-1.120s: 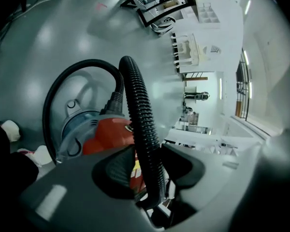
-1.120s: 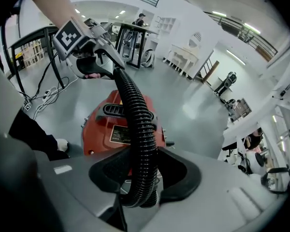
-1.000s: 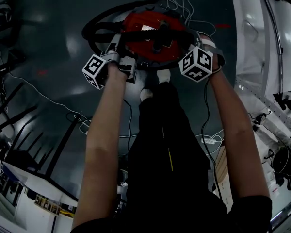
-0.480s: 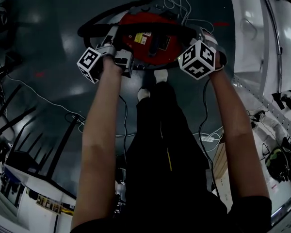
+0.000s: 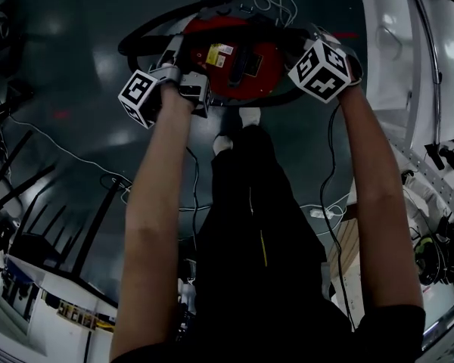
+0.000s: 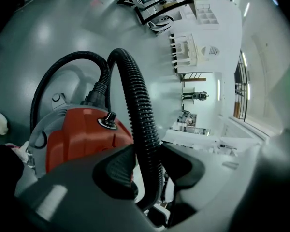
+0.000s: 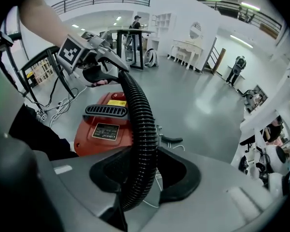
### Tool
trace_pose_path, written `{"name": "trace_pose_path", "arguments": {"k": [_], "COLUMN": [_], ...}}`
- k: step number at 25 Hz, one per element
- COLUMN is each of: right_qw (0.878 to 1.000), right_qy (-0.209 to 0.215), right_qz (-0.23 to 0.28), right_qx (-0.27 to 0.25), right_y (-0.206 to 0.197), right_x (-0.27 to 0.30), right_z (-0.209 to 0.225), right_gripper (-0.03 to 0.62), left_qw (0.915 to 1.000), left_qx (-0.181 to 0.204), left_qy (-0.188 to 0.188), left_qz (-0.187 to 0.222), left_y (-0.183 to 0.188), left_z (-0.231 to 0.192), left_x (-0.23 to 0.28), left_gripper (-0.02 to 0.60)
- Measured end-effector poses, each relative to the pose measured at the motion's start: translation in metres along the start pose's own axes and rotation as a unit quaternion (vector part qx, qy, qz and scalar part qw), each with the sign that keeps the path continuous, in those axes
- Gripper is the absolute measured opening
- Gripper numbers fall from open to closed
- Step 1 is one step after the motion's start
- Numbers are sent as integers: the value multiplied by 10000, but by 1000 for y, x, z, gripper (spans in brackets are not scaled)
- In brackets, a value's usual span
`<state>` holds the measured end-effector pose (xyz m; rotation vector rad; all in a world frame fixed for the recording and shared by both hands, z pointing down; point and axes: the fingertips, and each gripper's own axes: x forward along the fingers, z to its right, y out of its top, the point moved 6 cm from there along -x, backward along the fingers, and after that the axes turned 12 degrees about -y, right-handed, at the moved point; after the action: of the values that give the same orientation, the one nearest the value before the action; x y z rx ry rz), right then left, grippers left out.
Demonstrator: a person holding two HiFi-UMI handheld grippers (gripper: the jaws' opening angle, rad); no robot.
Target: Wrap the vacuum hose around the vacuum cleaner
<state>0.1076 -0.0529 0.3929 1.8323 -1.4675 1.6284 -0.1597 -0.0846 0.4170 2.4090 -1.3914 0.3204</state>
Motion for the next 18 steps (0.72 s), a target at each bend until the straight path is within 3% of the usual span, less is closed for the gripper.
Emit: {"name": "trace_pose_path", "arguments": {"k": [5,10,18], "right_qw": [9998,9983,9975], "right_qy": [191,-241,-182], "right_qz": [-45,-348,-184], "right_qx": [50,-411,-654], "right_y": [-18,-45,-30], "right_x": [1,3,29], "right_z": [1,15,7], "right_gripper": [161,156,158], "left_qw": [9999,9987,9995], "left_qx": [72,95,268], "left_qy": [-58,-92,-152], "left_qz": [-100,-495,-16], "left_y": [-19,-48,-37], "left_z": [4,3,-2], "left_x": [2,10,-6], "left_gripper": [166,164,163]}}
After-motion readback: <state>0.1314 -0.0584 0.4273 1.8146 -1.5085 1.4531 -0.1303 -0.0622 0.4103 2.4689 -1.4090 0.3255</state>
